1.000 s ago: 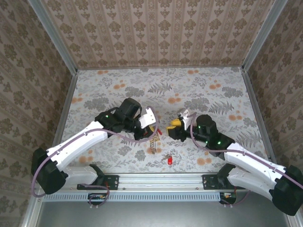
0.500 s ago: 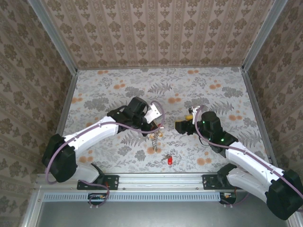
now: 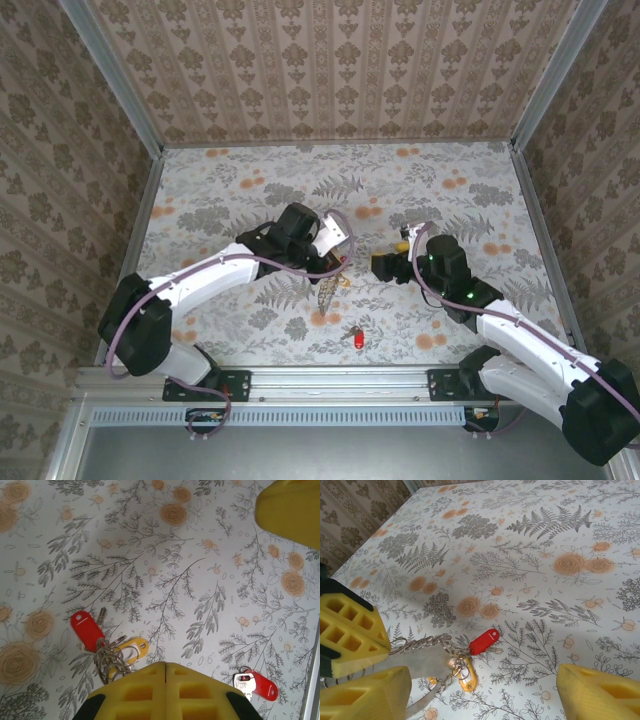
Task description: Put the keys on the keyring
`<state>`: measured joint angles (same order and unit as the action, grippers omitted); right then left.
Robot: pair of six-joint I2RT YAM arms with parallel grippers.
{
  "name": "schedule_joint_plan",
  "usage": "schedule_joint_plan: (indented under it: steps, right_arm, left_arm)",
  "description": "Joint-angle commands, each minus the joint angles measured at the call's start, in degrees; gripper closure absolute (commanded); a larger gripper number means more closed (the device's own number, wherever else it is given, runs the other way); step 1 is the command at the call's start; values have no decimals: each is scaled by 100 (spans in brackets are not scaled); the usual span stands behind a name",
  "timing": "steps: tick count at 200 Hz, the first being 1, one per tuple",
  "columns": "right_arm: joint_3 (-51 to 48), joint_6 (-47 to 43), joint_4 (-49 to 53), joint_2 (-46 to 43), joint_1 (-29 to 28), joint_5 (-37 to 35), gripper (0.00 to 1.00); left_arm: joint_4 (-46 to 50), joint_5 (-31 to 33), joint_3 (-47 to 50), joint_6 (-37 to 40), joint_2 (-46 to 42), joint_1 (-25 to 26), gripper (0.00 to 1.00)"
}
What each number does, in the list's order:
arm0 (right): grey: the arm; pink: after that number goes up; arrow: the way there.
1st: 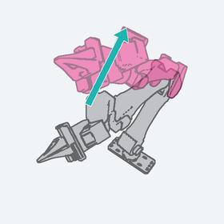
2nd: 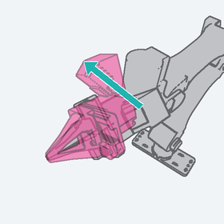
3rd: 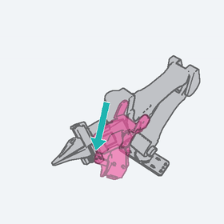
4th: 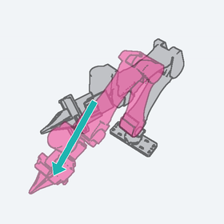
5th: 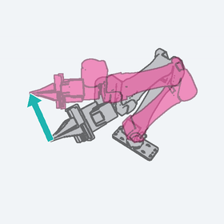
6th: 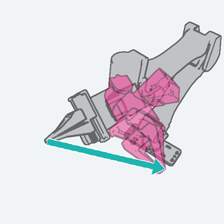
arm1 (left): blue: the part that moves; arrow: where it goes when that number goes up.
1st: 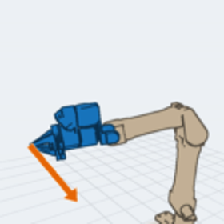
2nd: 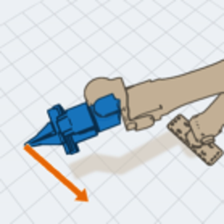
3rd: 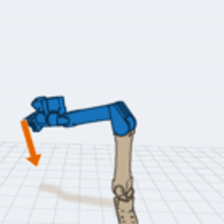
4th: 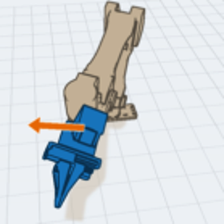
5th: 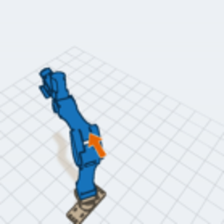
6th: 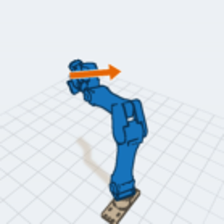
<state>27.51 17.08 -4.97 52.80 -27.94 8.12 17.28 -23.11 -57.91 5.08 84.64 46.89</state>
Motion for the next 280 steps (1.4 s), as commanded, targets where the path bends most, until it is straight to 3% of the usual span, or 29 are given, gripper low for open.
schedule_joint_plan:
  steps: [1, 149, 211, 247, 280]
  right_arm:
    - [-219, 340, -46, -192, 28, -47, 21]
    - [-1055, 1173, 622, -1093, 35, -284, 20]
    - [-1256, 1329, 696, -1253, 43, -464, 20]
    - [-1403, 1517, 562, -1160, 43, -558, 20]
    - [-1680, 1858, 300, -1054, 43, -514, 19]
  left_arm:
    - [214, -86, -39, -81, 339, 134, 100]
    - [-367, -386, -685, -444, 2051, 312, 100]
    - [-285, -227, -1069, -474, 2601, 316, 100]
    - [310, 150, -1257, -262, 2124, 482, 83]
    - [715, 335, -1214, -335, 1676, 754, 74]
